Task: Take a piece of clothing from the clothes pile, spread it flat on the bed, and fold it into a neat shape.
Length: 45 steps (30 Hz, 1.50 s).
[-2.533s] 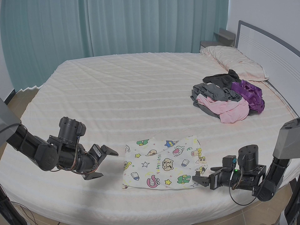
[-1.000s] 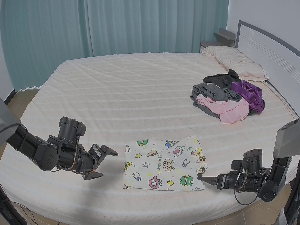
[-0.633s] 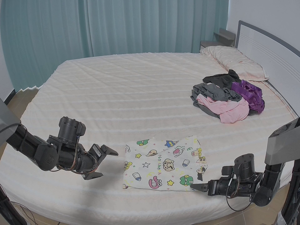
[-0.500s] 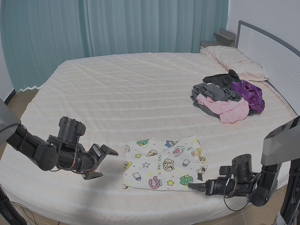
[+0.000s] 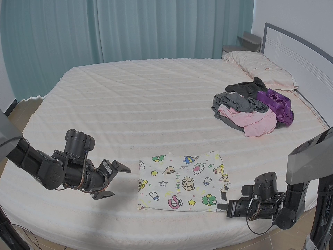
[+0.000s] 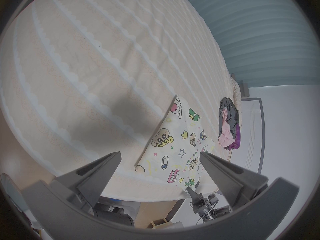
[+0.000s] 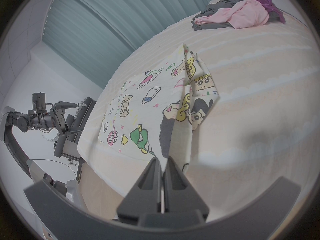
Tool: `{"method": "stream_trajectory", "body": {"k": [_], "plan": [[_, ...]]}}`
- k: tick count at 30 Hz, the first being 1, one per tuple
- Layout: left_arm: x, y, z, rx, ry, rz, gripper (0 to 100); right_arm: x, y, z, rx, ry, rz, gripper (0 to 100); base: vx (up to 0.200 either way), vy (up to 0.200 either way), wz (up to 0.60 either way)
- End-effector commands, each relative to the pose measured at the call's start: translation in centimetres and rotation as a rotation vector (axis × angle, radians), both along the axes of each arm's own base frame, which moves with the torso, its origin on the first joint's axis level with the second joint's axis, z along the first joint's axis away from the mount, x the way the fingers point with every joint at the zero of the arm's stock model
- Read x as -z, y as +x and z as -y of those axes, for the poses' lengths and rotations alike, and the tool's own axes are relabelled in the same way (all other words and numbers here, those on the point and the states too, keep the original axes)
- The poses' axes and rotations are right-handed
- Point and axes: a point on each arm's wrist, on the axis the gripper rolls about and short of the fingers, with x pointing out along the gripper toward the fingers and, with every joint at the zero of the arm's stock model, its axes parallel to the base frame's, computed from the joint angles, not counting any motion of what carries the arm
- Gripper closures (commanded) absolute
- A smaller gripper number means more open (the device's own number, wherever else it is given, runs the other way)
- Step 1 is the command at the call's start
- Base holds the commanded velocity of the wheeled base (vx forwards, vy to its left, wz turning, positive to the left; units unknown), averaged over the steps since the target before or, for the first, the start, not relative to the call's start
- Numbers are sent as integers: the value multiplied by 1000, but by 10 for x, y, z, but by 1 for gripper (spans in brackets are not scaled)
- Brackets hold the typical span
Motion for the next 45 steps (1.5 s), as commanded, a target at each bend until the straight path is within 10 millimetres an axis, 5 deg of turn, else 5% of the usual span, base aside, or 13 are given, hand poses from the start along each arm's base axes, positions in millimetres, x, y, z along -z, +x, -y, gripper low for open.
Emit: {"method": "stream_trajectory", "body": {"k": [1, 18, 19, 28, 40, 45], "plan": [[0, 0, 0, -1, 0, -2, 0, -8, -1, 4, 12, 7, 20, 100, 0, 0, 0], [1, 0, 0, -1, 0, -2, 0, -11, -10, 17, 22, -34, 17, 100, 0, 0, 0], [1, 0, 0, -1, 0, -3, 0, -11, -11, 18, 23, -40, 12, 0, 0, 0, 0], [1, 0, 0, 1, 0, -2, 0, -29, 0, 30, 81, -5, 105, 0, 0, 0, 0], [1, 0, 0, 0, -1, -4, 0, -59, 90, 3, 153, 105, 193, 0, 0, 0, 0], [1, 0, 0, 0, -1, -4, 0, -53, 123, -8, 190, 134, 132, 0, 0, 0, 0]]}}
